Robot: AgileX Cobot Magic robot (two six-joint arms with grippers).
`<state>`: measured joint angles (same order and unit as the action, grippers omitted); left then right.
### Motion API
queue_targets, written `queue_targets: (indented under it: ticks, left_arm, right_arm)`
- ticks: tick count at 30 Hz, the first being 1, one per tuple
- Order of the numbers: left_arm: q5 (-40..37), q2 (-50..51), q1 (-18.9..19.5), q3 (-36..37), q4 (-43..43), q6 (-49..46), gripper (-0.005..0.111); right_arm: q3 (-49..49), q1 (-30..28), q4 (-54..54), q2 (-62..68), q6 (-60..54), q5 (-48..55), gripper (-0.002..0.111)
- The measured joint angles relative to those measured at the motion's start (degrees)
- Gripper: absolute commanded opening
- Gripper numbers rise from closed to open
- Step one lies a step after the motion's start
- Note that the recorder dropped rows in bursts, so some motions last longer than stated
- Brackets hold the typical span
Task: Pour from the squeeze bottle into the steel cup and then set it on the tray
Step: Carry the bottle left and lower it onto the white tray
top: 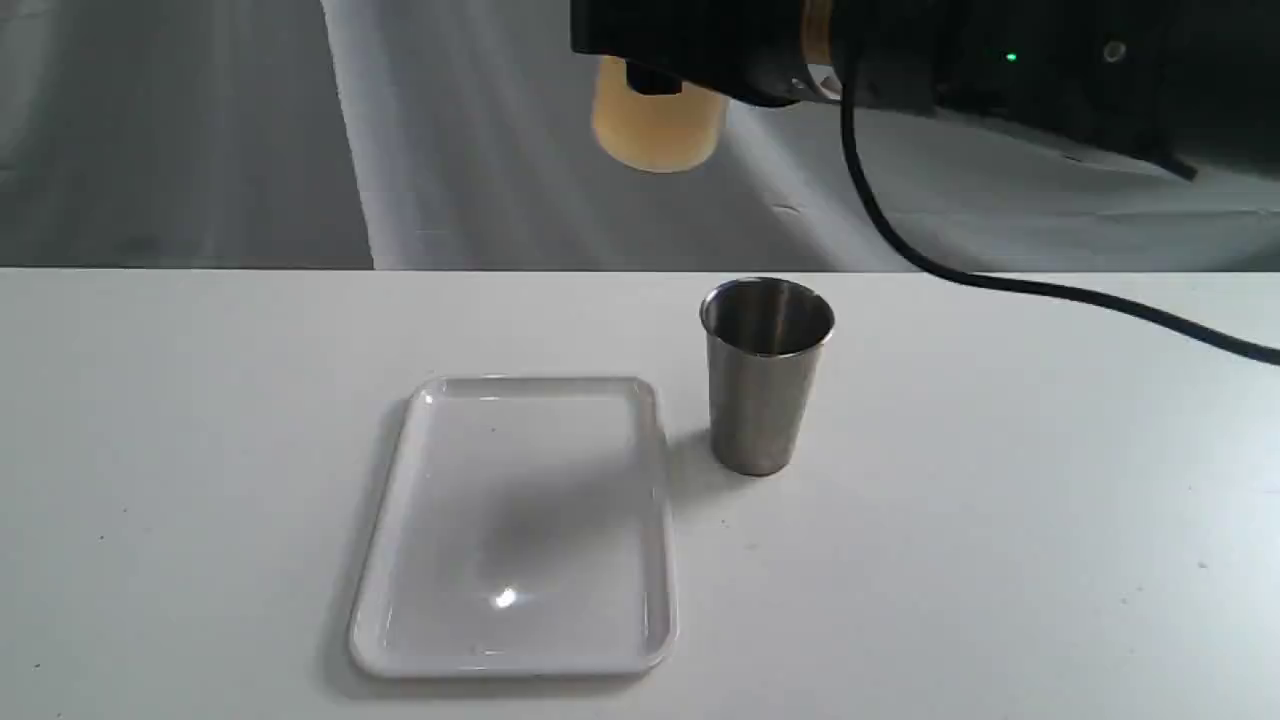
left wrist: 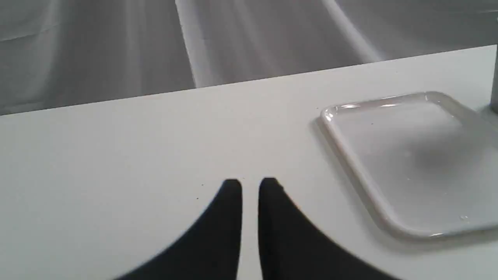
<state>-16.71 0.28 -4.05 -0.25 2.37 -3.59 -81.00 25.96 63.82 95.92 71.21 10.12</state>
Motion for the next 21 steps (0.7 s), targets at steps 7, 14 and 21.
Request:
queue_targets:
  ticks: [7,14,21]
  left_arm:
    - [0.00,0.00,0.00,0.00,0.00,0.00,0.008]
    - [0.00,0.00,0.00,0.00,0.00,0.00,0.008]
    - [0.00,0.00,0.00,0.00,0.00,0.00,0.008]
  right_arm:
    - [0.00,0.00,-4.19,2.34,-11.86,-6.28,0.051]
    - [0.00,0.00,-15.41,8.76,-23.15,-12.17,0.051]
    - [0.00,0.00,-27.25,15.45,-32.12,-15.83,0.051]
